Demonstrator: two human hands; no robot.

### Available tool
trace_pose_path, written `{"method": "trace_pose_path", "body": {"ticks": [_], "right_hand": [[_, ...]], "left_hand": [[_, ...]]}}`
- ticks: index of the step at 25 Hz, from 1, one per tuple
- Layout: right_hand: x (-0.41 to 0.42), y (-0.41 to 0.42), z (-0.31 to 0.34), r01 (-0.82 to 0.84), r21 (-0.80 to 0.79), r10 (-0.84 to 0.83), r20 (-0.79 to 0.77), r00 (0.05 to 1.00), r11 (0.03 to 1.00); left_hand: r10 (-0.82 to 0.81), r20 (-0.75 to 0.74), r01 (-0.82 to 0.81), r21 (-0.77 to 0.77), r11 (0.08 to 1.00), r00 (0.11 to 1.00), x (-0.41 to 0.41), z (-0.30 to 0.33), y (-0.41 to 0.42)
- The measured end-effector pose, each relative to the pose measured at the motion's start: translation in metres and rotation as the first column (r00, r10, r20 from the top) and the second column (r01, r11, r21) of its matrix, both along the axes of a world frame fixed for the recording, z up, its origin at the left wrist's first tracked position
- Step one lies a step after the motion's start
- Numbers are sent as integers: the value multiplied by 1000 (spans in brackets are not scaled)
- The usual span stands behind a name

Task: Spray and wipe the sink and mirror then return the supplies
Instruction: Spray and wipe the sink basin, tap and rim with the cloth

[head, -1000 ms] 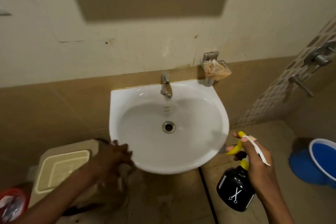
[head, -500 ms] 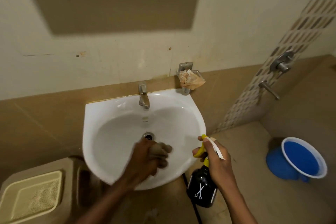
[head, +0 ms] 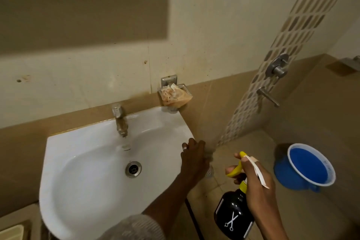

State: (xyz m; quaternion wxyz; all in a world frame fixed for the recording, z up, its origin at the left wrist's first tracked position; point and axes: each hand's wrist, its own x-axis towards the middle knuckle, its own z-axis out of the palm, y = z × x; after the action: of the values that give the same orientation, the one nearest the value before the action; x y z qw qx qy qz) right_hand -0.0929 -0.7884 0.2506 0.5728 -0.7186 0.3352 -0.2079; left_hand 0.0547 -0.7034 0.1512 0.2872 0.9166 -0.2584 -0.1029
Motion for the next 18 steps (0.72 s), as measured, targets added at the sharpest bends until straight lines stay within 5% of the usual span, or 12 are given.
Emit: {"method": "trace_pose_path", "body": {"ticks": [8, 14, 18], "right_hand": [[36, -9, -11, -167, 21, 166, 49, 985, 986], [75, 14, -12, -318, 29, 316, 74, 946, 947], [86, 30, -11, -408, 20, 404, 94, 910, 913]], "left_hand": [[319, 75, -319, -11, 948, 945, 100, 2, 14], [661, 295, -587, -306, 749, 690, 118, -15, 95], [659, 325, -680, -63, 731, 678, 140, -16, 87]]}}
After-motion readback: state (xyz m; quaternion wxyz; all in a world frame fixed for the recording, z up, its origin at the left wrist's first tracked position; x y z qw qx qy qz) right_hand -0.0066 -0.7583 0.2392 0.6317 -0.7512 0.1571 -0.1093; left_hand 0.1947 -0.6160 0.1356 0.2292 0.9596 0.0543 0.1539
